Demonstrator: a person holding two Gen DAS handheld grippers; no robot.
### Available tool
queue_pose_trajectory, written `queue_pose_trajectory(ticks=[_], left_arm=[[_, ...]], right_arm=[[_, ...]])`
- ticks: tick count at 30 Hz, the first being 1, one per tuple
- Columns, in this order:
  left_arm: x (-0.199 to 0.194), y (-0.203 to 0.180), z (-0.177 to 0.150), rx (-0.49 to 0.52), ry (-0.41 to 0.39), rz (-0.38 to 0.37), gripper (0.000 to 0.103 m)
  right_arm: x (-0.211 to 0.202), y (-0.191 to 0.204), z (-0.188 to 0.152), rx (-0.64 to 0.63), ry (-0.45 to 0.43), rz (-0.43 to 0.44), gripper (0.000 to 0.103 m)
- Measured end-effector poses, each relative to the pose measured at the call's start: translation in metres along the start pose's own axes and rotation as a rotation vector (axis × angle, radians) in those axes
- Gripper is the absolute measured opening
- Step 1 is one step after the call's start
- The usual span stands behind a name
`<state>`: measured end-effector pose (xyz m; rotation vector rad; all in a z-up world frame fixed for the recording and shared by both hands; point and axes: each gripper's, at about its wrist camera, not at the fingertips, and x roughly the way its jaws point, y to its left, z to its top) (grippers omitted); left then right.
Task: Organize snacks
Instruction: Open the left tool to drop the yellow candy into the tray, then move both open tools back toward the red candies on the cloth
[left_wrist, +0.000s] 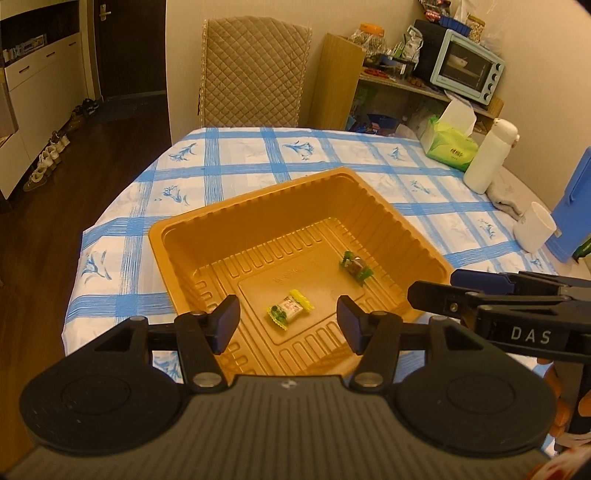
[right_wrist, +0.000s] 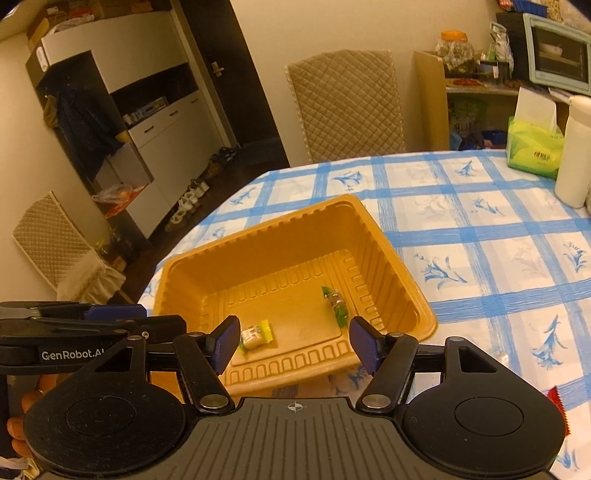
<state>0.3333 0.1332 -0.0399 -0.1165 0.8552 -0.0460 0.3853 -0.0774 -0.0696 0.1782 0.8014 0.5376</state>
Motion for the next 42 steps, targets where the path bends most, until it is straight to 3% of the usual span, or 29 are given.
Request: queue_pose_trajectory(ticks=[11, 24, 32, 42], left_arm=[[-0.062, -0.036, -0.032, -0.031, -0.064, 0.029, 0.056], [-0.116, -0.1, -0.103, -0.07, -0.064, 0.026, 0.056], [-0.129, -0.116, -0.145, -0.079, -0.04, 0.023, 0.056], [-0.12, -0.135, -0.188, -0.019, 0.02, -0.001, 0.056]], right_arm=[[-0.067, 0.001, -0.028, -0.025, -0.017, 0.06, 0.066], [-0.153, -0.028, -0.086, -0.049, 0.027, 0.084, 0.066], [-0.185, -0.044, -0.121, -0.053, 0.055, 0.07, 0.066], [-0.201, -0.064, -0.149, -0.011, 0.08, 0.035, 0.066]])
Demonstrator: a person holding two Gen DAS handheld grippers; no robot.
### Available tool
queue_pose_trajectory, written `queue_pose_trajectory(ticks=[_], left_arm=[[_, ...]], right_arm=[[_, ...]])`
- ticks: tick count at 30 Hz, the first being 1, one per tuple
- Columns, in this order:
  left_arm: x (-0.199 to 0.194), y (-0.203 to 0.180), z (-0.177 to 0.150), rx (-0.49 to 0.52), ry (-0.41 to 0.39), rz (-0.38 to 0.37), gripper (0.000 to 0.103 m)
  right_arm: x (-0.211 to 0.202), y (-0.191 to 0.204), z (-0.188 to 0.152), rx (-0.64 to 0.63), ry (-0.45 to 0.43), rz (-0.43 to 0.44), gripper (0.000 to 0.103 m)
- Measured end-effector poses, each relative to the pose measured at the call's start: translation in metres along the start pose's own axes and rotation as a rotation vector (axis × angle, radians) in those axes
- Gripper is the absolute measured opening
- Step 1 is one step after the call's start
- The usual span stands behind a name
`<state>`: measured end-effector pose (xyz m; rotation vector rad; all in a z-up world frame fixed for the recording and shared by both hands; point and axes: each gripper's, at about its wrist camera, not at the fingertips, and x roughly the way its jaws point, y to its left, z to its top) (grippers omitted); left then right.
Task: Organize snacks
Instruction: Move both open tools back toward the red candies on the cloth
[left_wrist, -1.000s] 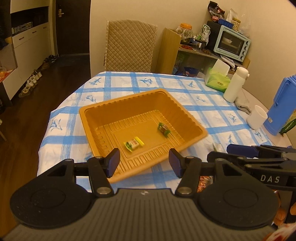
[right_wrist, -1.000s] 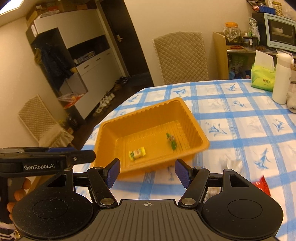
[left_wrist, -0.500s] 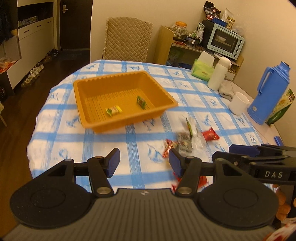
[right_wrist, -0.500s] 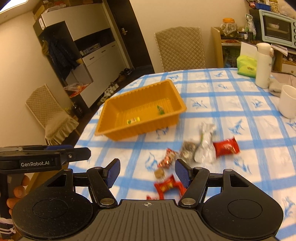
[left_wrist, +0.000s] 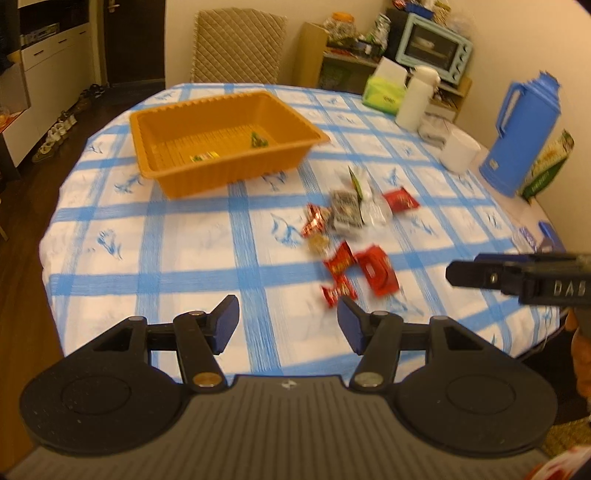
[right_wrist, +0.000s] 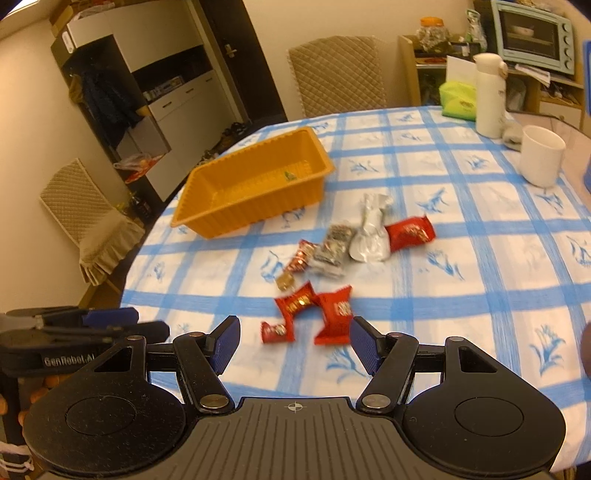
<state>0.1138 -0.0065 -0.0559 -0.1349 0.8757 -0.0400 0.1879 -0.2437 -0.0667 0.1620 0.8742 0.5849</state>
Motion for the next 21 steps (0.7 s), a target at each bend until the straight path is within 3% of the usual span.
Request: queue_pose_trajectory(ticks=[21], left_arm=[[0.061, -0.042, -0.01, 0.23, 0.05, -0.043, 0.049]], right_arm=[[0.024, -0.034, -0.031, 0.096, 0.084, -0.088, 0.066]])
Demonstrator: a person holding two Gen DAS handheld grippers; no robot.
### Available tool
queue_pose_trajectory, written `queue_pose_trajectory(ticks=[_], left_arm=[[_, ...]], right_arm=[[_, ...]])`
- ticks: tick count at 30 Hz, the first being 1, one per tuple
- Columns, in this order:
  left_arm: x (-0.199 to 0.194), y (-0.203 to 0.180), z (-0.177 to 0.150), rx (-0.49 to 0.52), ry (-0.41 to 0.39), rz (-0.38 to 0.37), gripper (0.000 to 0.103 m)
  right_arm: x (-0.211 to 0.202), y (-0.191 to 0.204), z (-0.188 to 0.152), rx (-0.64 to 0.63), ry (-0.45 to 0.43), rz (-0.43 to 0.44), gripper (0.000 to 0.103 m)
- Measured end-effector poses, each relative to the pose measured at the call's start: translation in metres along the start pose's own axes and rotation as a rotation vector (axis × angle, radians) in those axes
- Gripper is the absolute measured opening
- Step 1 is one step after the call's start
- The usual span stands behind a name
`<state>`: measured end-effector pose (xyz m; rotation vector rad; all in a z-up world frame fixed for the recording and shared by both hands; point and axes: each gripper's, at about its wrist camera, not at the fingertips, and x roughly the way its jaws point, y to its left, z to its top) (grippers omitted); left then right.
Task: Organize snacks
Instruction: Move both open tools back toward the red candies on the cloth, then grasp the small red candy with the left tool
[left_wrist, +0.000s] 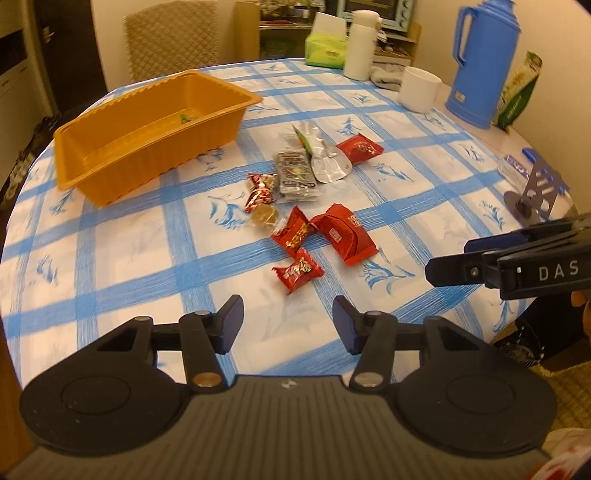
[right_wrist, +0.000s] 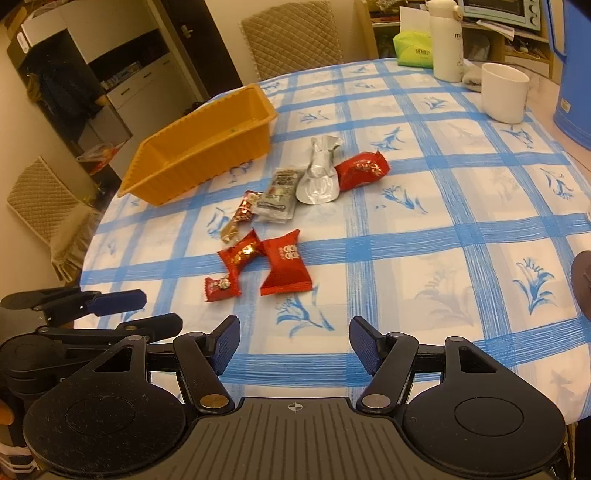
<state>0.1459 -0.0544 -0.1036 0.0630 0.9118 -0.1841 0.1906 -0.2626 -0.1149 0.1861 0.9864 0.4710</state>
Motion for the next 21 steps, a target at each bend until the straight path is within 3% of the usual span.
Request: queue_pose_trajectory(ticks=[12, 21], left_arm=[[0.036, -0.014, 0.021, 0.185, -0.001, -0.013, 0.041], [0.057, -0.017, 0.026, 0.249, 0.04, -0.048, 0.033]], right_arm=[[0.01, -0.012, 0.007, 0.048, 0.015, -0.029, 0.066], [0.013, -0.023, 0.011, 0.089, 0.021, -0.046, 0.066]])
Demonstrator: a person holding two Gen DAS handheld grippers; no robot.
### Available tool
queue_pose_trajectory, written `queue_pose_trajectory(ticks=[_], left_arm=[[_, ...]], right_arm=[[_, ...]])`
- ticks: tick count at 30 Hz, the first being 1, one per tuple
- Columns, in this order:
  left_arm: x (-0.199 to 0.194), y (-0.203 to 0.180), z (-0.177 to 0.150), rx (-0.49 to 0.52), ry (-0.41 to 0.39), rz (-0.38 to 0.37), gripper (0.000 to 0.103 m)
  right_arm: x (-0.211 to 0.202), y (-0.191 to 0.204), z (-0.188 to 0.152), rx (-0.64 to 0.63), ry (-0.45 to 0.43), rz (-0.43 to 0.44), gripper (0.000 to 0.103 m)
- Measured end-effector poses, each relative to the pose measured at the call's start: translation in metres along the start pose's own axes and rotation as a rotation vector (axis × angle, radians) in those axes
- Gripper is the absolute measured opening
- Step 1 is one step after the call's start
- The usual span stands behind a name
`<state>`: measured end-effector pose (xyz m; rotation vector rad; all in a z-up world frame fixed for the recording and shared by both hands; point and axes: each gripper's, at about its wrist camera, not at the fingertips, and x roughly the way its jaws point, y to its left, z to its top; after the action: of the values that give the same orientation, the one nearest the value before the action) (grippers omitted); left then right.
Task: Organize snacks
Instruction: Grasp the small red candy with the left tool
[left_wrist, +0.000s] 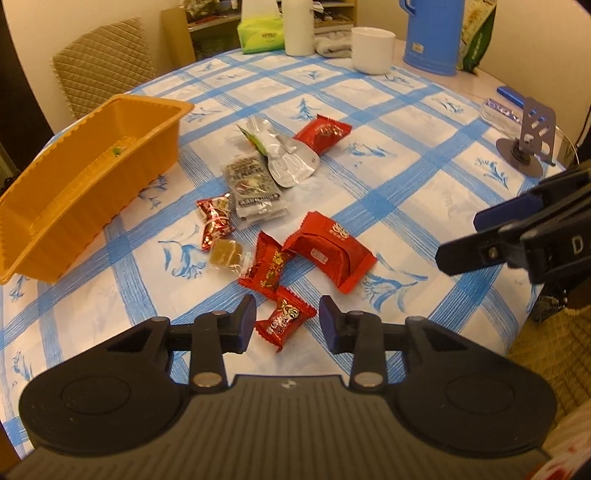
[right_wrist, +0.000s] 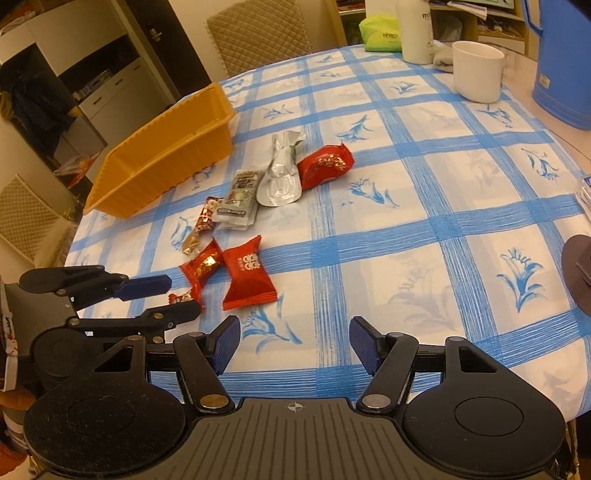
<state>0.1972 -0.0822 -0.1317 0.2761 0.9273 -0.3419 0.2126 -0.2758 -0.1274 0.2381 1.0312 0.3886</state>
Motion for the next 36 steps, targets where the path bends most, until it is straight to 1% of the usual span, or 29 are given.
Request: queue_pose_trajectory(ticks=[4, 10, 15, 17, 20, 24, 30, 32, 33, 36], left_arm=[[0.004, -0.001, 0.0, 0.009, 0.015, -0.007, 0.029], [0.007, -0.002, 0.002, 0.021, 0.021, -0.004, 0.028], [0.008, -0.001, 0.003, 0.023, 0.052, -0.005, 0.027], [0.009, 0.001, 0.001, 0.008, 0.081, -0.011, 0.027], [0.006, 0.003, -0.001, -0.017, 0.072, -0.015, 0.027], [0.006, 0.01, 0.003, -0.086, 0.063, -0.025, 0.027], [0.014, 0.013, 0.006, -0.143, 0.081, -0.029, 0.027], [0.016, 0.014, 0.005, -0.159, 0.087, -0.026, 0.024], [0.017, 0.015, 0.005, -0.163, 0.088, -0.024, 0.018], [0.015, 0.018, 0.003, -0.18, 0.082, -0.022, 0.015]], right_arm=[[0.001, -0.002, 0.0, 0.011, 0.004, -0.003, 0.066], [0.004, -0.002, 0.001, 0.014, 0.011, 0.0, 0.066], [0.005, -0.002, 0.001, 0.012, 0.015, 0.002, 0.066], [0.005, -0.002, 0.001, 0.013, 0.015, 0.002, 0.066], [0.005, -0.003, 0.0, 0.017, 0.013, 0.001, 0.066], [0.005, -0.004, 0.001, 0.022, 0.013, 0.004, 0.066], [0.004, -0.005, 0.001, 0.019, 0.01, 0.004, 0.066], [0.003, -0.006, 0.001, 0.02, 0.008, 0.003, 0.066], [0.003, -0.006, 0.001, 0.019, 0.007, 0.004, 0.066], [0.004, -0.004, 0.003, 0.013, 0.005, 0.011, 0.066]])
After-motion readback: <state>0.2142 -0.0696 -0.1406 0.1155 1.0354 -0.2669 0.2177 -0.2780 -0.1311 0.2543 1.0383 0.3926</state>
